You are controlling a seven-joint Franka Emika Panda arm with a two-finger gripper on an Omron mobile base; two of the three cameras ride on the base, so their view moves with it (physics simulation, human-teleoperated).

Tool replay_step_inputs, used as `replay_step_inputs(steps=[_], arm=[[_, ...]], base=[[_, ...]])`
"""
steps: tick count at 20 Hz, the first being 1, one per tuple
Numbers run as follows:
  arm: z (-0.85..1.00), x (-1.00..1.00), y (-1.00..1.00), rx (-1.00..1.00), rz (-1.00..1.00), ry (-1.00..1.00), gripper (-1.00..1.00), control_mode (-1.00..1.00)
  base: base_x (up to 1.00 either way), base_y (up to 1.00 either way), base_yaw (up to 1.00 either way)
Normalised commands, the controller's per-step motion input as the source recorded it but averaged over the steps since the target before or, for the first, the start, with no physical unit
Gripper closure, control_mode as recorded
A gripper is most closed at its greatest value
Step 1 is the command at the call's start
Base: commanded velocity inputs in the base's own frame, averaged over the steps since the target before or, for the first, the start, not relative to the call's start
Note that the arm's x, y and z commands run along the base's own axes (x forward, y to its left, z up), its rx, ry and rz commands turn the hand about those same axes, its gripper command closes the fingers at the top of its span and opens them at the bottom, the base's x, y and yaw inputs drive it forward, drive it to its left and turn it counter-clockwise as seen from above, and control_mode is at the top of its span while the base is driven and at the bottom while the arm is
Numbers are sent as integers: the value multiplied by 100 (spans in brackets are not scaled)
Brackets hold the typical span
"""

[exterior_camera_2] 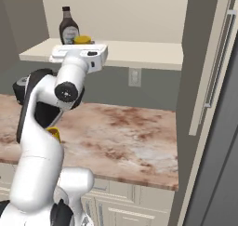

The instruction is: Pick the syrup bottle and honey bottle from the cabinet and place them next to the mug.

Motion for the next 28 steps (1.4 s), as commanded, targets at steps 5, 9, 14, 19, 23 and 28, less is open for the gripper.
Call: replay_step_inputs(steps=[5,9,14,19,23,28], arm=[[-1,-100,16,0,0,-10,100,-100],[-2,-100,23,0,3,-9,100,-100],[-5,-100,23,0,3,-12,100,-100],[-27,-100,18,0,4,-17,100,-100],[-59,-100,1,0,4,-15,100,-100],[-69,-94,-40,0,2,-9,100,-100]], base=[[0,0,0],[0,0,0],[0,0,0],[0,0,0],[0,0,0],[0,0,0]])
